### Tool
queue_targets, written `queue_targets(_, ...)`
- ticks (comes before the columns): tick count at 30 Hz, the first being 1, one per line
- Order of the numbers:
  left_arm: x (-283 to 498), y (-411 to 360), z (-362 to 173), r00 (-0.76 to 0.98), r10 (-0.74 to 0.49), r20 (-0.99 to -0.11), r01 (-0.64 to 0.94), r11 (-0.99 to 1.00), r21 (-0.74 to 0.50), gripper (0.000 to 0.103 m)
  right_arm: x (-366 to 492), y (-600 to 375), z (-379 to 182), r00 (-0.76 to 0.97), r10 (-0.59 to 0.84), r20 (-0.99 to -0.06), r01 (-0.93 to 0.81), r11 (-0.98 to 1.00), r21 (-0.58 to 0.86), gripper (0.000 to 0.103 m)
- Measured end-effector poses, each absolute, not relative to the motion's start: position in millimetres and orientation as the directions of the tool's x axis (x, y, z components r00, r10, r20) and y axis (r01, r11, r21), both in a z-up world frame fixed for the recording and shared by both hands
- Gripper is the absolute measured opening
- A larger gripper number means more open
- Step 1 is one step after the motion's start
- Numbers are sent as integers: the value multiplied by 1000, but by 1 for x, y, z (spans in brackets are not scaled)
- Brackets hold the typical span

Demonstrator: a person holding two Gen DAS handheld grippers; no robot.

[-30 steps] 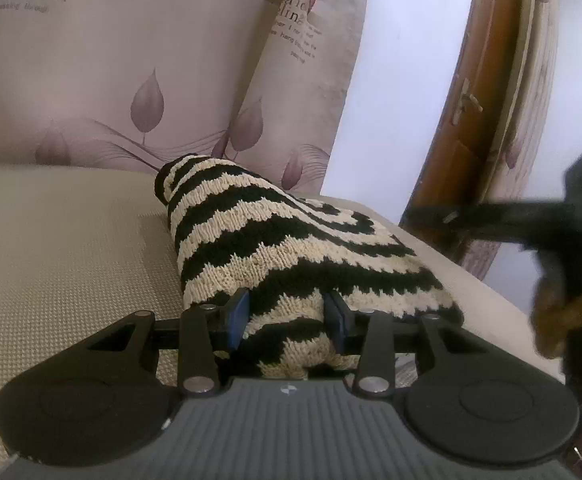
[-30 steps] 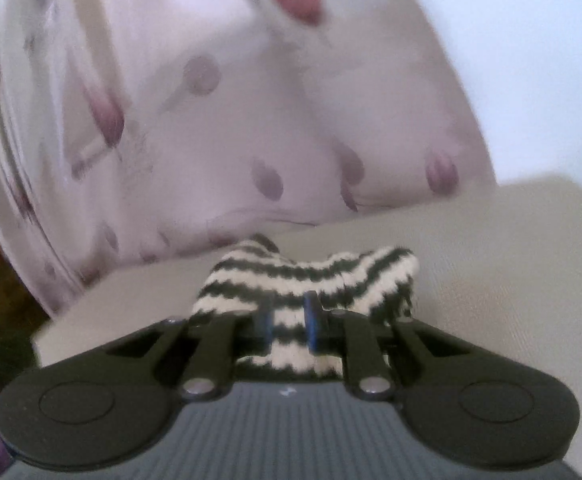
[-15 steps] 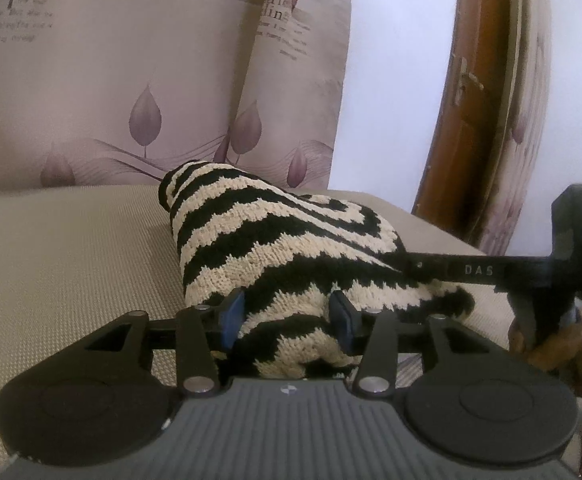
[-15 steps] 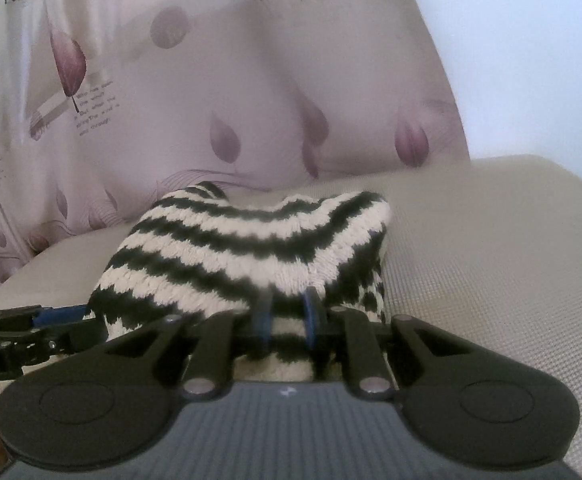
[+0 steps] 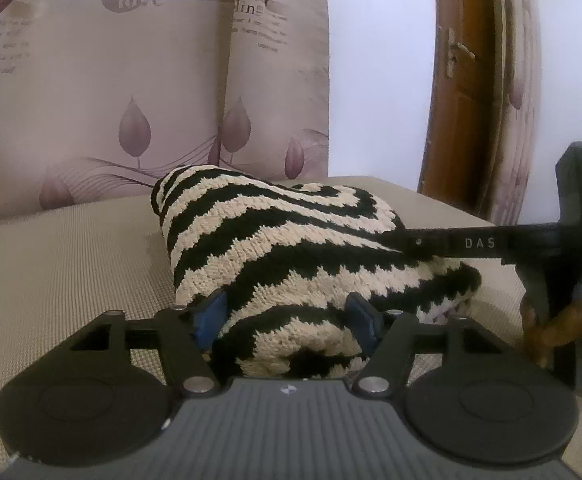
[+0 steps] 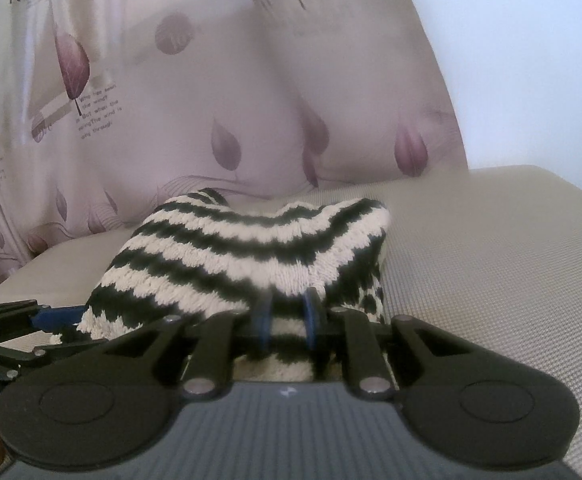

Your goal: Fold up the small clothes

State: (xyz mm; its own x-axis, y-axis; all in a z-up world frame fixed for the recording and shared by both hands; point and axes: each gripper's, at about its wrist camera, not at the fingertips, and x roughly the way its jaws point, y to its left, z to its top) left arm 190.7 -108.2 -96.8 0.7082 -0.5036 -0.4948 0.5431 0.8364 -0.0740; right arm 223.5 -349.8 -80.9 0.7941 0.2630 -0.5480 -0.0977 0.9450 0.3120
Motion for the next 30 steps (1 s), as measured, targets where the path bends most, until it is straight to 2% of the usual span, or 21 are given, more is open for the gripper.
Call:
queue_targets(18,182,-127,-98,718,-463,-520,568,822,52,88,221,-350,-80,801,262,-538,-99,944,314,18)
queue_targets(22,181,-129,-96,725,-438,-531,562,823,88,97,221,-351,-80,802,264,-536,-97,943,319,18)
queue_targets(26,185,-122,-90,720,-428,-547,550,832,73,97,220,-351,-80,802,266,-535,-94,940,328,19)
queue_targets(30,183,-111,-73,733,-439,-521,549,833,71,99,220,-350,-79,803,265,-534,-92,940,328,19)
